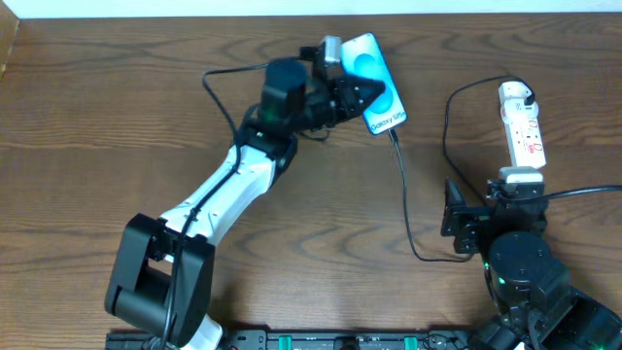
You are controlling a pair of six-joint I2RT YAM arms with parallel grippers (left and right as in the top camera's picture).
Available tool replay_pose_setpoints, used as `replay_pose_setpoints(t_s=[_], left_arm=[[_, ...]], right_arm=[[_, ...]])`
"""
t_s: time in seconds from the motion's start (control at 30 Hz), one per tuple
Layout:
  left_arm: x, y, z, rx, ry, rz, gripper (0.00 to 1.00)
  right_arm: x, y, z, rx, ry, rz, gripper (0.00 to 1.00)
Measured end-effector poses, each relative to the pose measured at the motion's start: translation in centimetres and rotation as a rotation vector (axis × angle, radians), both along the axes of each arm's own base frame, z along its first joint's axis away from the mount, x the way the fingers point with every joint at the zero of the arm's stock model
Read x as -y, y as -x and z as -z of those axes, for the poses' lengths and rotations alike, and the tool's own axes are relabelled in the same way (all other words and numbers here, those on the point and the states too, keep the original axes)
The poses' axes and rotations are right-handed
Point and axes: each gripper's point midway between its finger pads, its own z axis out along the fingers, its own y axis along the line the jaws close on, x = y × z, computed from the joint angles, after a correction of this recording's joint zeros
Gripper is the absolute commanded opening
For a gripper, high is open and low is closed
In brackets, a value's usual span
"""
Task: Plug charger to phone and switch on socket
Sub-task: 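Lower the phone flat onto the table with the left gripper and release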
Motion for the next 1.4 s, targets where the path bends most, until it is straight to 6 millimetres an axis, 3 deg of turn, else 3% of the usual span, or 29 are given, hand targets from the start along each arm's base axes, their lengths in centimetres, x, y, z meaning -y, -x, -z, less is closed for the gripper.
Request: replay_pose_setpoints(t_s=[0.1, 0.27, 0.4, 0.63, 0.9, 1.03, 1.4], left_arm=[[0.4, 0.9, 1.2, -0.007, -0.095, 0.044, 0.09], [-0.8, 3.4, 6.1, -0.098, -0.275, 0.124, 0.08], [-1.2, 4.2, 8.1, -0.091, -0.343, 0.175, 0.07], [1.1, 3.3, 11.0, -0.018, -0.256, 0.301, 0.07], [1.6, 4.7, 18.7, -0.199, -0.238, 0.389, 0.08], [1.5, 4.9, 20.0, -0.229, -0.244, 0.392, 0.08], [1.4, 4.6, 20.3, -0.228, -0.259, 0.374, 0.17]], right_arm=[[0.3, 0.0, 0.0, 0.004, 0.007, 0.013, 0.87], [0.4, 0.0, -0.1, 0.006, 0.008, 0.022, 0.91], [0.4, -0.1, -0.1, 0.006, -0.018, 0.033, 0.97], [-0.2, -0.2, 0.3, -0.013, -0.072, 0.038, 0.98], [-2.0, -1.1, 1.7, -0.071, -0.068, 0.003, 0.99], [-2.6, -1.5, 2.4, -0.096, -0.054, -0.007, 0.99], [-4.1, -2.9, 4.4, -0.158, -0.014, -0.005, 0.99]])
